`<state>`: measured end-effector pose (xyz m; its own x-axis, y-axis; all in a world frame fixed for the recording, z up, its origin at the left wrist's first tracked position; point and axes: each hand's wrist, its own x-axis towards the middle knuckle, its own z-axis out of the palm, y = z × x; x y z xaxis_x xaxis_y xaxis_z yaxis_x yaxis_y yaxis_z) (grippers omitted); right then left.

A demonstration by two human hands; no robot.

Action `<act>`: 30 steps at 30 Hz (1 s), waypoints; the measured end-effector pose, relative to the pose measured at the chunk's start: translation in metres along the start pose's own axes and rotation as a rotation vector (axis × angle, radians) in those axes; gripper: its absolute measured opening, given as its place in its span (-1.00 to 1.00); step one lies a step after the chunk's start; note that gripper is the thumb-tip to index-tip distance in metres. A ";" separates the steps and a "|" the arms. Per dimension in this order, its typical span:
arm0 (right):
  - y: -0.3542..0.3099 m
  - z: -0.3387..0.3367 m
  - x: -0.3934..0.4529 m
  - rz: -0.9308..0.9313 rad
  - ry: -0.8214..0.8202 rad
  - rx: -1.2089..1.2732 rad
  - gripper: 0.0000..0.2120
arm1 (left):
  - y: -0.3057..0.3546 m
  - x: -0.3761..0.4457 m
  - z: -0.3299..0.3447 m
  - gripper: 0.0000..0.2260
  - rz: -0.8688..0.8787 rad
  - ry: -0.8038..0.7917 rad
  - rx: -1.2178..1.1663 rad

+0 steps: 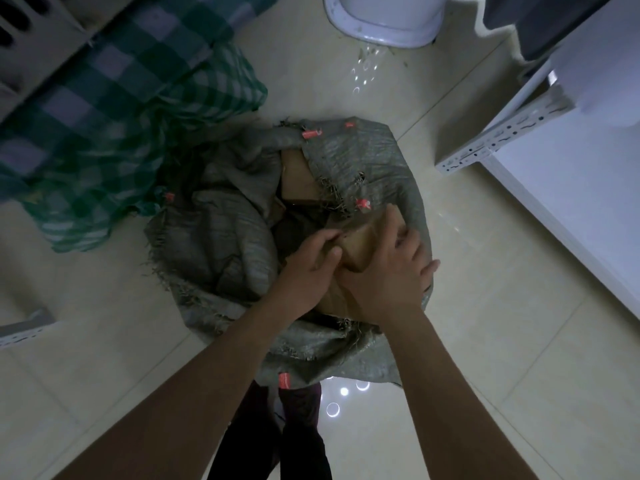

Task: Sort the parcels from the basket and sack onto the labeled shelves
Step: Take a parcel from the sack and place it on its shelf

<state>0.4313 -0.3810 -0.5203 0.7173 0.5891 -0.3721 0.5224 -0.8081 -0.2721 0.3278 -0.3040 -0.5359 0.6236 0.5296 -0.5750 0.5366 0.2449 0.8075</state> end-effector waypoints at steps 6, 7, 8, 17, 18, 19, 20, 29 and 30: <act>0.031 -0.015 0.012 0.039 -0.029 0.190 0.03 | -0.016 -0.020 -0.008 -0.76 -0.215 0.026 -0.070; 0.036 -0.019 0.008 0.028 -0.015 0.224 0.03 | -0.020 -0.023 -0.010 -0.76 -0.241 0.032 -0.066; 0.041 -0.022 0.002 0.008 0.008 0.257 0.03 | -0.022 -0.026 -0.011 -0.73 -0.277 0.036 -0.063; 0.067 -0.033 -0.059 -0.098 0.192 0.548 0.15 | 0.015 -0.032 -0.006 -0.26 -0.658 -0.024 -0.337; 0.066 -0.031 -0.065 -0.081 0.198 0.586 0.16 | 0.019 -0.031 -0.004 -0.19 -0.661 -0.051 -0.411; 0.064 -0.028 -0.070 -0.066 0.204 0.611 0.16 | 0.022 -0.031 -0.003 -0.11 -0.670 -0.082 -0.465; 0.061 -0.025 -0.076 -0.058 0.213 0.620 0.17 | 0.023 -0.030 -0.001 -0.04 -0.683 -0.113 -0.507; 0.058 0.006 -0.092 -0.075 0.216 0.654 0.17 | 0.016 -0.029 0.003 -0.27 -0.719 -0.141 -0.762; 0.058 0.008 -0.092 -0.077 0.207 0.649 0.17 | 0.015 -0.030 0.002 -0.34 -0.729 -0.118 -0.758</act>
<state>0.3920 -0.4815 -0.5092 0.7963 0.5804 -0.1705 0.2400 -0.5618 -0.7917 0.3183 -0.3183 -0.5072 0.3666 -0.0217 -0.9301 0.3336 0.9363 0.1096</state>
